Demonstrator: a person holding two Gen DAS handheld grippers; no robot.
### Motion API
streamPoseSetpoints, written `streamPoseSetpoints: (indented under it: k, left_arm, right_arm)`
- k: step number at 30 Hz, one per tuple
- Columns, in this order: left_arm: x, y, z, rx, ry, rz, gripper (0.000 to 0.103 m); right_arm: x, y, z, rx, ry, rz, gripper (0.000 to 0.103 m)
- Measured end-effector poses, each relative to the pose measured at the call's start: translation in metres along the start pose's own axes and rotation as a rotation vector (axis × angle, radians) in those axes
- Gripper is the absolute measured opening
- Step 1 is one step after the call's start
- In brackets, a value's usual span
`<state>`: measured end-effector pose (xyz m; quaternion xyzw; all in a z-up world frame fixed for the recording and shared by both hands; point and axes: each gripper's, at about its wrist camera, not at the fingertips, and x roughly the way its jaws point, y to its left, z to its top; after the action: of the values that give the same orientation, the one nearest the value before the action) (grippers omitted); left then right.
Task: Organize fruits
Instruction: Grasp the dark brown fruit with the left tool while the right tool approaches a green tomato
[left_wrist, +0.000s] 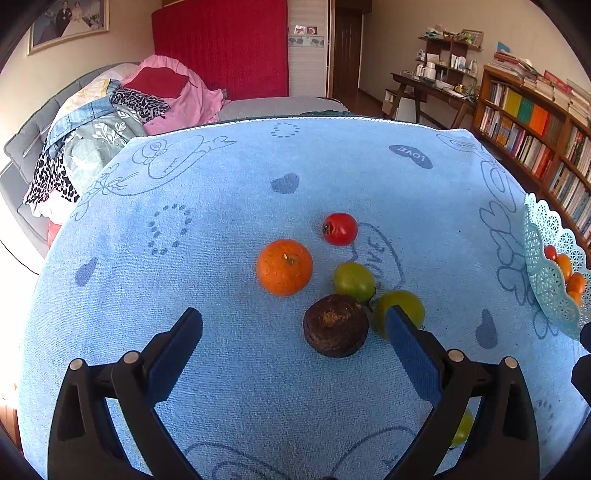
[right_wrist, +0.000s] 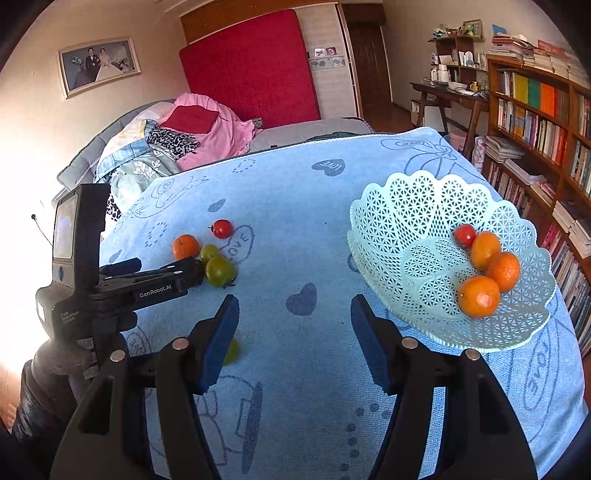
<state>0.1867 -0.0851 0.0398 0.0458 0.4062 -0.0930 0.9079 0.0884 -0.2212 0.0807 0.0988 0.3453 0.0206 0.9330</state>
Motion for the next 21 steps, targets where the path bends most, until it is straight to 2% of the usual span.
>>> streamPoseSetpoints:
  k: [12, 17, 19, 21]
  left_arm:
    - [0.012, 0.009, -0.008, -0.022, 0.032, -0.034, 0.092]
    - [0.011, 0.003, -0.01, -0.007, 0.029, -0.078, 0.075]
    - [0.014, 0.0, -0.012, 0.001, 0.04, -0.098, 0.062]
    - [0.018, -0.002, -0.014, 0.001, 0.06, -0.117, 0.055]
  right_arm:
    - [0.011, 0.005, -0.002, -0.008, 0.03, 0.012, 0.065]
    - [0.017, 0.009, -0.001, -0.019, 0.04, 0.019, 0.065]
    - [0.018, 0.011, -0.001, -0.021, 0.043, 0.02, 0.065]
    - [0.02, 0.012, -0.001, -0.024, 0.048, 0.021, 0.065]
